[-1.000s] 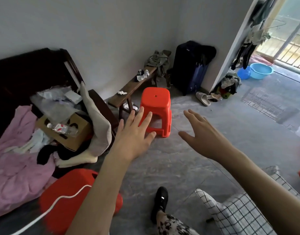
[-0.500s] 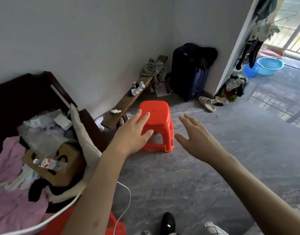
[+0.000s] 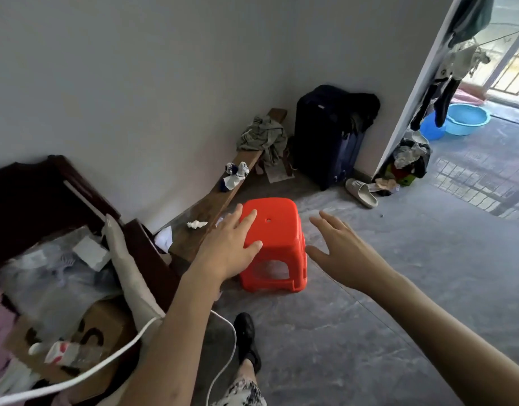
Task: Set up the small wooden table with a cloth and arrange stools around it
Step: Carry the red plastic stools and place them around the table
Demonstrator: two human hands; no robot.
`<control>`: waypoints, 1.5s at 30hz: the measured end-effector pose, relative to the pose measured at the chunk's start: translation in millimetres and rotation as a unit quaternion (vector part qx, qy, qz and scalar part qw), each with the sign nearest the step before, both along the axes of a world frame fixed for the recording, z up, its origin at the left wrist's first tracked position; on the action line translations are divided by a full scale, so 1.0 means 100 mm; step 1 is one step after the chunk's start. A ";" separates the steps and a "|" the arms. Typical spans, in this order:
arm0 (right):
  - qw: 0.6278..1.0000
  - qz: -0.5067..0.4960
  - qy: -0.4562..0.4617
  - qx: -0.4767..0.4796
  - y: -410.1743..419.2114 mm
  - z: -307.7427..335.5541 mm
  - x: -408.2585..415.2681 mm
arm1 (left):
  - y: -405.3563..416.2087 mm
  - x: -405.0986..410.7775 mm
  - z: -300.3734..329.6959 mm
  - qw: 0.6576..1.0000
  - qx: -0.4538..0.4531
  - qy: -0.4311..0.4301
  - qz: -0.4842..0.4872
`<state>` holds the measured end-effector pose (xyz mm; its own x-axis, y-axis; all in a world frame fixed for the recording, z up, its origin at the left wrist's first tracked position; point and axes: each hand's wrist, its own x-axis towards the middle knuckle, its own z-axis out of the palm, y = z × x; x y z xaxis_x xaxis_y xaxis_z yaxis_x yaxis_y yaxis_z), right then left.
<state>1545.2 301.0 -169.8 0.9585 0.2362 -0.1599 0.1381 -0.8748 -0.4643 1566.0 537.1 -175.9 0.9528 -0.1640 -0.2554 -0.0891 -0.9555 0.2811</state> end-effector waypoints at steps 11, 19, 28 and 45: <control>0.996 -0.059 0.051 -0.035 0.99 -0.22 1.47 | 0.89 1.71 -0.34 0.998 -0.032 0.016 -0.043; 0.990 -0.096 0.093 -0.046 1.16 -0.78 2.18 | 1.12 2.57 -1.11 0.997 -0.060 0.055 -0.018; 0.979 -0.119 0.151 -0.065 1.14 -1.98 2.76 | 1.08 3.05 -2.42 0.985 -0.110 0.121 0.061; 0.952 -0.172 0.246 -0.049 0.76 -4.25 3.16 | 0.74 3.37 -4.59 0.957 -0.147 0.138 0.210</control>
<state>1861.5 377.3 -594.8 0.7792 -0.1179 -0.6155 -0.3785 -0.8714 -0.3122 1902.8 610.8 -634.8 0.8538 0.1154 -0.5076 0.4012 -0.7672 0.5004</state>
